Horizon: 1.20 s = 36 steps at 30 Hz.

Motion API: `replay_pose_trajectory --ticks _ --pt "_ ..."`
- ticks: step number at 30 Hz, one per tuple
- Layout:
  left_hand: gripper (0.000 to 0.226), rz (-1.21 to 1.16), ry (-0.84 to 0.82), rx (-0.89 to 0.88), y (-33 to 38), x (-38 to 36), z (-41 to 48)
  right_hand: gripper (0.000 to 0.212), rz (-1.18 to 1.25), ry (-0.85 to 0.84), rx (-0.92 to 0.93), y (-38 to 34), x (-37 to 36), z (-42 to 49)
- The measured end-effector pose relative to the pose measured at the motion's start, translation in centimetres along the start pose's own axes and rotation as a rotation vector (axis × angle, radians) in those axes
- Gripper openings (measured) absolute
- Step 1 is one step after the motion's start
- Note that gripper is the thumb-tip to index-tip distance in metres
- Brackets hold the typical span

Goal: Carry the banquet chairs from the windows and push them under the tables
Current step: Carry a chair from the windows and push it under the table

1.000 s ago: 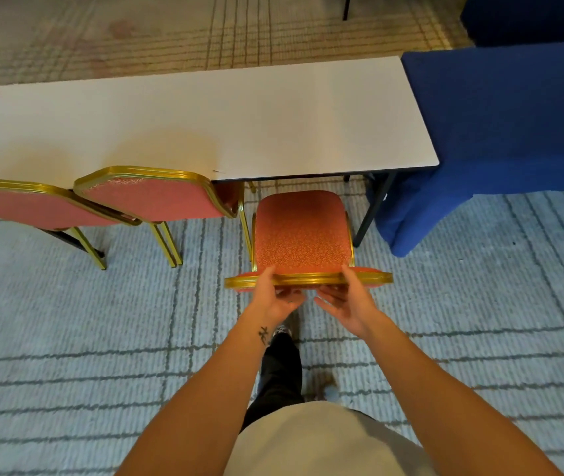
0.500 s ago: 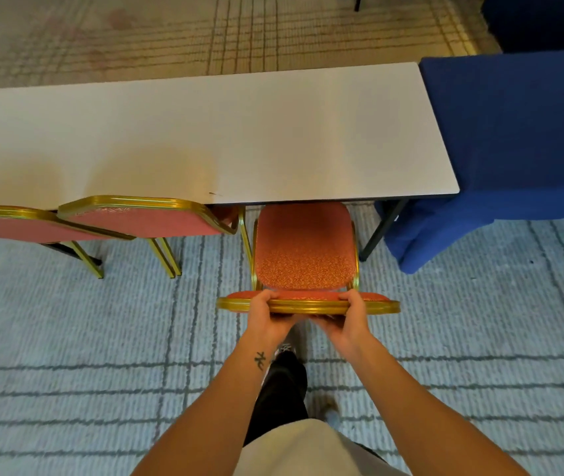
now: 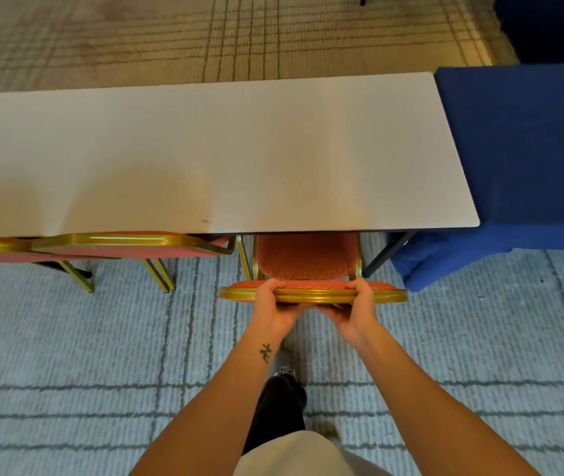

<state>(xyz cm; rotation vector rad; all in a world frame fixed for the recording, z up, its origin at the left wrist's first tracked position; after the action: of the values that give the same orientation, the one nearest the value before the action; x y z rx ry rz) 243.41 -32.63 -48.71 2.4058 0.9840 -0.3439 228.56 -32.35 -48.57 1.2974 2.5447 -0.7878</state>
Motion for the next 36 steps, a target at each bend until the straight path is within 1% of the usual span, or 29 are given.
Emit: replay_pose_trajectory --ticks 2,4,6,9,12,15,18,22,25,29,30,33,34,36 --pt "0.027 -0.014 0.001 0.007 1.1 -1.1 1.1 0.020 0.009 -0.002 0.005 -0.9 -1.3 1.1" --pt "0.026 -0.021 -0.017 0.012 2.1 -2.4 2.1 0.027 -0.012 -0.003 0.032 -1.9 -2.4 2.3" --pt "0.028 -0.036 -0.024 0.017 3.0 -3.6 3.2 0.029 -0.017 0.005 0.046 -2.9 -3.7 3.4" --pt "0.030 -0.059 -0.007 0.025 4.3 -4.9 4.8 0.022 -0.022 -0.009 0.039 -4.5 -5.3 4.9" --pt "0.021 -0.058 -0.014 0.029 5.6 -6.4 5.9 0.019 -0.020 -0.032 0.027 -5.6 -6.8 6.0" --pt "0.019 -0.050 -0.036 0.019 6.7 -8.1 6.6 0.015 -0.014 -0.040 0.027 -6.7 -8.1 7.1" --pt "0.017 -0.051 -0.031 0.031 6.8 -8.5 7.3 0.018 -0.014 -0.046 0.046 -7.0 -8.4 8.0" --pt "0.020 -0.041 -0.053 0.035 6.5 -8.0 7.5 0.022 -0.029 -0.067 0.064 -6.8 -8.1 8.0" --pt "0.025 -0.044 -0.069 0.040 6.2 -7.9 7.6 0.021 -0.024 -0.069 0.055 -6.9 -7.8 7.9" --pt "0.035 0.085 -0.140 0.036 5.6 -6.6 7.0 0.020 -0.075 -0.082 0.036 -6.8 -7.4 7.2" --pt "0.038 0.146 -0.143 0.045 5.6 -6.2 6.7 0.025 -0.095 -0.081 0.027 -6.8 -7.2 6.8" --pt "0.047 0.320 -0.106 0.071 6.0 -5.1 5.6 0.047 -0.137 -0.075 0.009 -6.3 -6.4 5.4" --pt "0.052 0.340 -0.087 0.076 6.1 -5.0 5.2 0.047 -0.138 -0.079 0.009 -6.0 -6.2 4.8" --pt "0.065 0.350 -0.103 0.069 6.0 -5.1 4.2 0.042 -0.097 -0.105 0.009 -5.5 -5.7 3.7"
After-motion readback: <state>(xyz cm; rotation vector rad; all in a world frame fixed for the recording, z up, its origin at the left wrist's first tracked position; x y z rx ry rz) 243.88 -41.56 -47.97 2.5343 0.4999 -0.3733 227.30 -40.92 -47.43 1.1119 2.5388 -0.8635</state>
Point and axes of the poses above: each hand's wrist, its own z-axis towards the middle knuckle, its own x-axis out of the back of the hand, y = z × x, the point moved 3 cm from there along z, towards the middle knuckle, and after that the axes turned 11 degrees about z, right-handed, at the moved point
